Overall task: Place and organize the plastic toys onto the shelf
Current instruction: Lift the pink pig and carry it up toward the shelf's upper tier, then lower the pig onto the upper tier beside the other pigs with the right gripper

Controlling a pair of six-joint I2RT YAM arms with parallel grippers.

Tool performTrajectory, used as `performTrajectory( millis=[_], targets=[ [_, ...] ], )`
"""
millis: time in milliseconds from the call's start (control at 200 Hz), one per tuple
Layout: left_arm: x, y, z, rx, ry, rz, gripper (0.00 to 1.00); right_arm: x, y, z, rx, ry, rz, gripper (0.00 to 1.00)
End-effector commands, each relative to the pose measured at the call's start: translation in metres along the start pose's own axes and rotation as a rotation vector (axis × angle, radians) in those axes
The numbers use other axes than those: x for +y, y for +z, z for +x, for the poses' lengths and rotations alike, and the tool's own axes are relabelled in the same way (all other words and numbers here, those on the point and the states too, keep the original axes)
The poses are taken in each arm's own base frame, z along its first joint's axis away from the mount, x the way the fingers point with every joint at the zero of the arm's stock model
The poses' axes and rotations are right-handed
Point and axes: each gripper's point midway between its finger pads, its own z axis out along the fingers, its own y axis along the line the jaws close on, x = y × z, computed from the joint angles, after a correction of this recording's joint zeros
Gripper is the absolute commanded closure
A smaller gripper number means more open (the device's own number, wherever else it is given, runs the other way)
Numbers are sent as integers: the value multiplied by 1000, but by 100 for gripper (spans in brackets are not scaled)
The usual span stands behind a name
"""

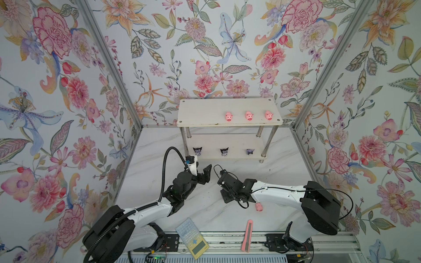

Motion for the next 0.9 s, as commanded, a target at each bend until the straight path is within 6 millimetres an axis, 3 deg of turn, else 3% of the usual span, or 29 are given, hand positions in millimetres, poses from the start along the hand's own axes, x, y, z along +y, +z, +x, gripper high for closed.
performTrajectory(
  millis=[0, 250, 455, 616, 896],
  targets=[
    [7, -6, -16, -45, 21, -39, 19, -4, -42, -32, -56, -44, 36, 77],
    [17, -20, -32, -88, 34, -88, 18, 7, -131, -131, -229, -113, 33, 79],
    [21, -26, -35, -101, 29, -98, 17, 14, -190, -207, -393, -141, 52, 80],
    [22, -26, -37, -104, 32, -102, 17, 14, -217, -246, -479, -147, 50, 80],
    [21, -22, -33, -87, 33, -99, 17, 18, -232, -301, -591, -144, 20, 80]
  ],
)
